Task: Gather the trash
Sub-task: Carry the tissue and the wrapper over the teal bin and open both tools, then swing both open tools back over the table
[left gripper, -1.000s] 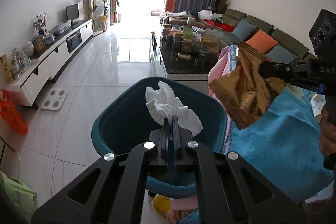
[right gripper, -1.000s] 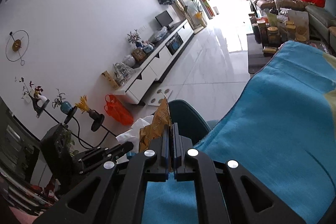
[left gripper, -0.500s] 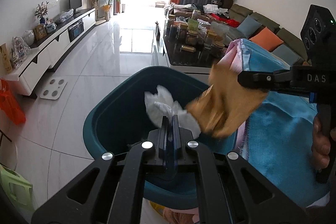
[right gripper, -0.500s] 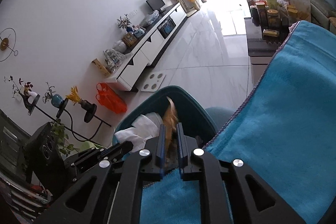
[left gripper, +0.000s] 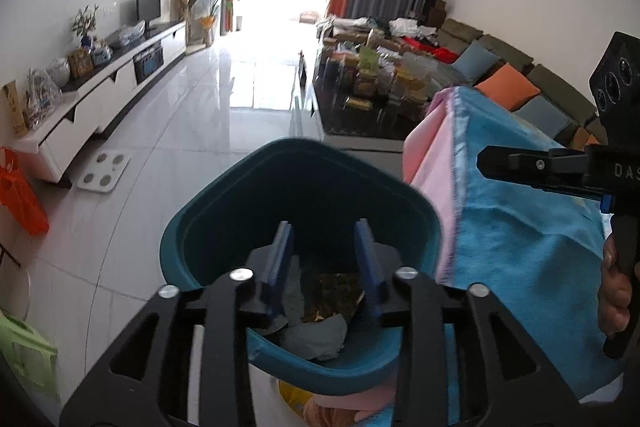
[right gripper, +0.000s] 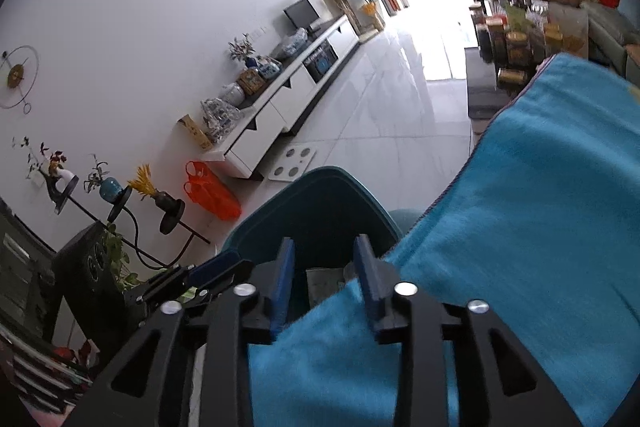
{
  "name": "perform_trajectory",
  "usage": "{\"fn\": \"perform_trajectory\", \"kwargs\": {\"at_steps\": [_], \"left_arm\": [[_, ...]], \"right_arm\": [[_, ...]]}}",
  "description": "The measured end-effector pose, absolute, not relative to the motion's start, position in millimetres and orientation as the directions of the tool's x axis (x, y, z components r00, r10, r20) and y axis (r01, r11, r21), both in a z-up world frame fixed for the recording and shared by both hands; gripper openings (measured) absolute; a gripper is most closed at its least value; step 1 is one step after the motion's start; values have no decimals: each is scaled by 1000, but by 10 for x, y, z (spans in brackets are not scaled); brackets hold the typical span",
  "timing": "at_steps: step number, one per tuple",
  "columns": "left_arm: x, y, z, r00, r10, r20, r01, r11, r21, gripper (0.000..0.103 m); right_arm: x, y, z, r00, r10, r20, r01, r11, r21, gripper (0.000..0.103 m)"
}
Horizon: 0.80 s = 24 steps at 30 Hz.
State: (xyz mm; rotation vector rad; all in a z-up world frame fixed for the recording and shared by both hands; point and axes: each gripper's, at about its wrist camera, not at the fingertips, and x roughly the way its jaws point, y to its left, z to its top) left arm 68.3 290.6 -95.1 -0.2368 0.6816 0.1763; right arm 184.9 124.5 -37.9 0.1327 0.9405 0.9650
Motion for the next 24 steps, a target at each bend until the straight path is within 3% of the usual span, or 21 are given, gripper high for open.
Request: {"fn": "perform_trajectory", "kwargs": {"at_steps": [5,12,24], "left_arm": [[577,2569,-712,812,18,-583,-140,976,-164,47],[503,1725,-495,827,-186,-530,117,980,-162,51],[517,-31,-552,585,-597,-549,577,782,-235,52]], "right_arm": [[1665,892,-173,270,760,-591,-680,585,441,37],[1343,48,84,392,745,-540,-669,634,388,43],[894,-1770,8,655,527,-542,-364,848,384,43]]}}
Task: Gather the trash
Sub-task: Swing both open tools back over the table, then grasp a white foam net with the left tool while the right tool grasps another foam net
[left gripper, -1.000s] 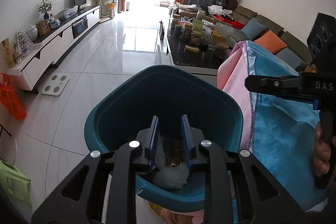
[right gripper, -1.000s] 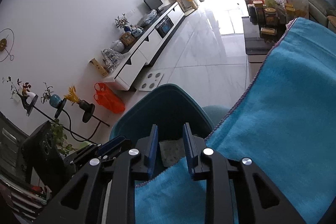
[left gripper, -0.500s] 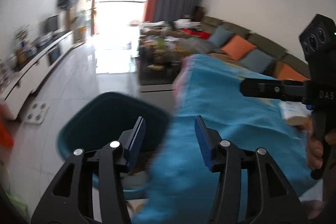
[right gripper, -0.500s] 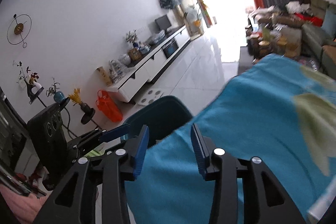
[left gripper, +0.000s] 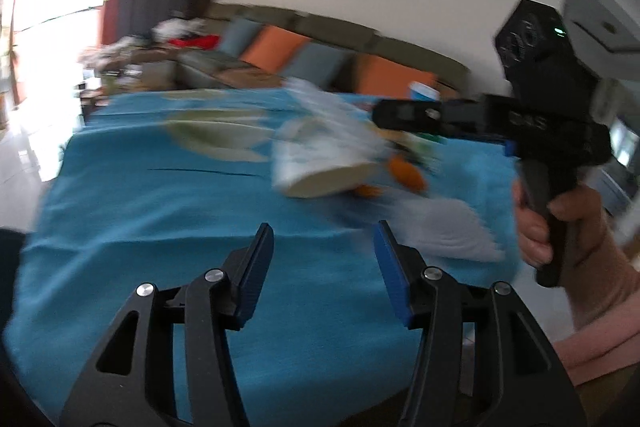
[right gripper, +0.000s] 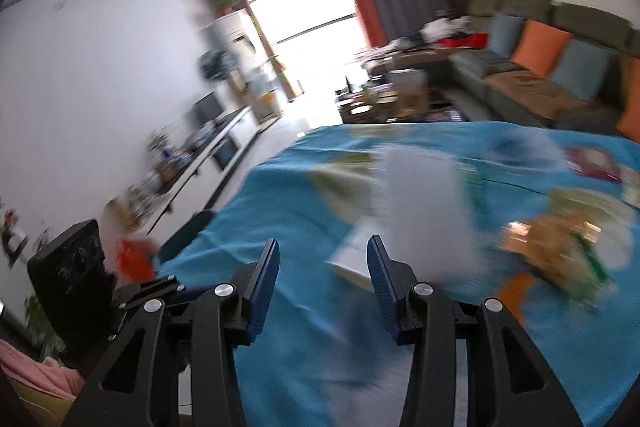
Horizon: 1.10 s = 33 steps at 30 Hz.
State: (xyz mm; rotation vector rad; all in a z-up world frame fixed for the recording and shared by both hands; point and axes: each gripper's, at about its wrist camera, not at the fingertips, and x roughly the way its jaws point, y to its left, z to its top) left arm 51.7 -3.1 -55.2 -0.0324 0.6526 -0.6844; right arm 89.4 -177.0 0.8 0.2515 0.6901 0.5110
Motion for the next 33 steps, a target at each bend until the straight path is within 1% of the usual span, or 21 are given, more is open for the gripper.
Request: {"fn": "perform_trajectory", "kwargs": {"at_steps": [3,7,13,16,18,19,21,22,24,25,28,30,33], "left_arm": [[524,-393,-646,502,-649,-572,645,721,-253,52],[587,-743,-758,424,-669,-611,680,680,-273,52],[665,-1089,-910,370,-646,-668,681,678,-278,53],[722,-1204,-969,354,-629,-693,679,682,-272,51],[716,-1256,-971,366,-619,-695,683,686,-252,47],[728,-1289,-982,365,-619,-696,684,685,-250,41],[738,-1289,-978,370,-615,-696,683,688,-244,35],[733,-1291,-973,375,-613,-695,684,689,-240,28],[714,-1280,-953,379,-616,-690,686,688,-237,23],[704,-1275,-947,382,-618,-687,687,687,-235,18],[674,-1249,-923,396,-620,-677,690,687,-226,15],[685,-1231,-913,404,-623,-670,690,688,-223,15],[669,-1126,-870,417,-631,-654,686,690,-228,14]], "right_arm": [[841,-2038,-49,685,488,-541,-304,867,396,43],[779,-2307,-141,710,463,-531,-259,873,415,43],[786,-2510,-269,711,467,-526,-242,864,441,43],[816,-2520,-302,703,478,-527,-250,859,446,43],[848,-2506,-315,696,488,-526,-261,855,448,43],[877,-2483,-327,691,494,-528,-268,853,448,43],[933,-2458,-356,679,508,-531,-282,847,450,43],[982,-2427,-381,667,519,-535,-290,842,455,43],[1035,-2377,-417,650,534,-541,-298,834,465,43],[1060,-2364,-436,643,540,-544,-299,830,470,43],[1151,-2339,-481,626,556,-547,-294,818,494,43],[1226,-2356,-496,622,560,-547,-283,812,510,52],[1330,-2344,-502,616,560,-554,-274,812,516,54]]}}
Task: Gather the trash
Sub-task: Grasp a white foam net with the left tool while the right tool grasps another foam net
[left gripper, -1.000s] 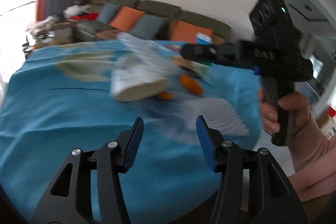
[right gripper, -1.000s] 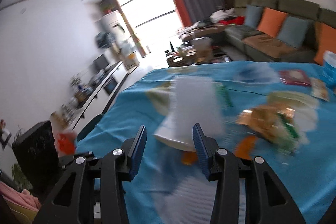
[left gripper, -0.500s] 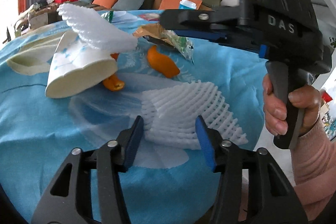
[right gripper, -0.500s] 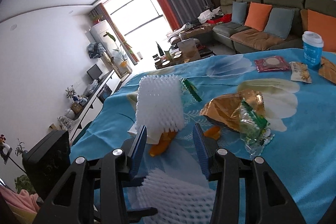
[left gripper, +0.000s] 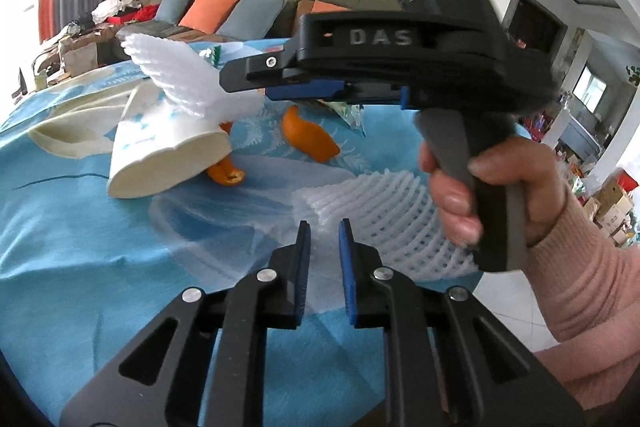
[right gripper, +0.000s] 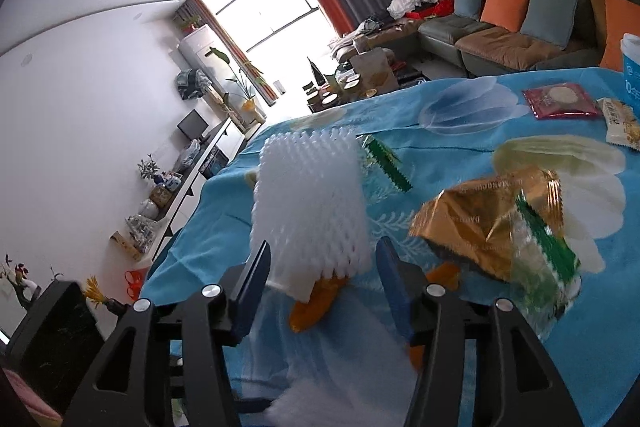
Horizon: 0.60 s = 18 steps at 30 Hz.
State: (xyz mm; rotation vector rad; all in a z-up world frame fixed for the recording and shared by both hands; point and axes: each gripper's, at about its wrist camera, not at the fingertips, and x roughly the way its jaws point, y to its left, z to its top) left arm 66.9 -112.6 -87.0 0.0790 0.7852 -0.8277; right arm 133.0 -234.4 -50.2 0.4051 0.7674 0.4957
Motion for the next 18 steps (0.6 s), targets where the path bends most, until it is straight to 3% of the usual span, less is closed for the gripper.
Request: {"fn": "perform_trajectory", "kwargs": {"at_steps": [13,18], "left_arm": [[624,-602,-728,504,-611,-611,625,746,-231,14],[608,-374,-689,534,-589,-607,584,776,-239,14]], "right_arm": [[1575,-2371,-674,548,640,-538,-261,742,617,54],[1535,-2330,-649,549,653,-522,-283,733,619,23]]}}
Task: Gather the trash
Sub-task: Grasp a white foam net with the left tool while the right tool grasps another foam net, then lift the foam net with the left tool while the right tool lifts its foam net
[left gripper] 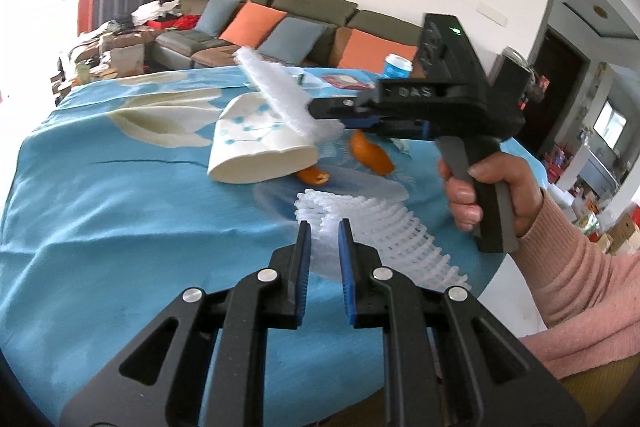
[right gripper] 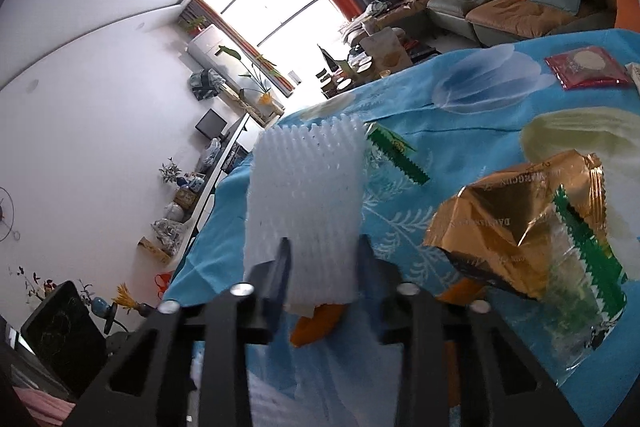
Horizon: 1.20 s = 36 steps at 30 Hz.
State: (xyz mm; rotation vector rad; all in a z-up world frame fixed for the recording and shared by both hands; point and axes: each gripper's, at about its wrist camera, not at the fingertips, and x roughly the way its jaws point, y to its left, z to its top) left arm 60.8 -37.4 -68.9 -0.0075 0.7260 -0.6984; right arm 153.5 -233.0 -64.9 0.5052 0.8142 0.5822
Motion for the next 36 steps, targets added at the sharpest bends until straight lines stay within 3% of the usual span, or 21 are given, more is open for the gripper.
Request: {"fn": "perform_trajectory", "kwargs": {"at_steps": [1,3,23,36], "left_arm": [[604,-333,-678,541,-583,-606,576,782,-239,14],[574,-249,-647,556,-571,-604,560,794,-234,14],[444,322,-400,674,-486,-556,458,866,-202,14],[361,628,-235,737,-426,-524,391,902,-183,14]], "right_arm": [[1533,-2328,-639,550,654,-519,-288,732,618,13],[1511,-2329,-603,561,651,-512,-295,734,611,11],[1220,-2194,-234,615,656,-437,-388,734,557,9],[1179,-1887,-196,582,686,-436,-441,717,540,9]]}}
